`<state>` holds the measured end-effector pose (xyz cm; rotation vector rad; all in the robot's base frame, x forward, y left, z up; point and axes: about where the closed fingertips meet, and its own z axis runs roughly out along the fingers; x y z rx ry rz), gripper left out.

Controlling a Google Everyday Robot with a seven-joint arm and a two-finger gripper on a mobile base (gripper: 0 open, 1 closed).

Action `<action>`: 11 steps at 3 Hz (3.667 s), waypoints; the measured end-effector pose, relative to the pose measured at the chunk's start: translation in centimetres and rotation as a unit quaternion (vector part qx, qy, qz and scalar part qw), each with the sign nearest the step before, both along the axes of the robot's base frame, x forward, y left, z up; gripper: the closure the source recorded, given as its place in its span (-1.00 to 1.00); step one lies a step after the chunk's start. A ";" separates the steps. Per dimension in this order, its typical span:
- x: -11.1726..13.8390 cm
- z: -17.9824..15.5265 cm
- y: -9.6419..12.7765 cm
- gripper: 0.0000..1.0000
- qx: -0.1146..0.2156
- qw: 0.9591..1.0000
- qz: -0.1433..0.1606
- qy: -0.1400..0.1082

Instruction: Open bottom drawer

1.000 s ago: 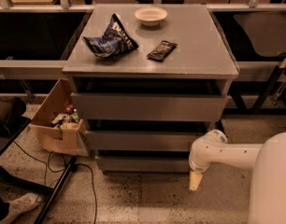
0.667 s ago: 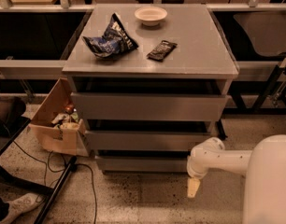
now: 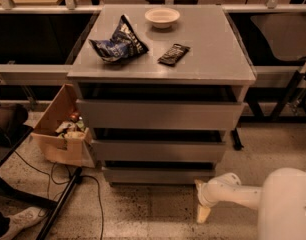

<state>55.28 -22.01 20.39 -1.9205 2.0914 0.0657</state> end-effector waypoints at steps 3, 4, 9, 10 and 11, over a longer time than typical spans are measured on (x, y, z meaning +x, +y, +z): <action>6.8 -2.0 2.5 -1.00 -0.034 0.994 0.068 -0.073; 9.2 -1.8 2.8 -1.00 -0.083 0.989 0.091 -0.080; 9.5 -2.4 4.6 1.00 -0.183 0.978 0.097 -0.040; 9.5 -1.8 4.6 1.00 -0.183 0.978 0.097 -0.040; 9.5 -1.5 4.6 1.00 -0.183 0.978 0.096 -0.039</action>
Offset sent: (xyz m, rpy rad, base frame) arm 0.0773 0.0329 -0.0282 -0.0509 -0.1687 0.1523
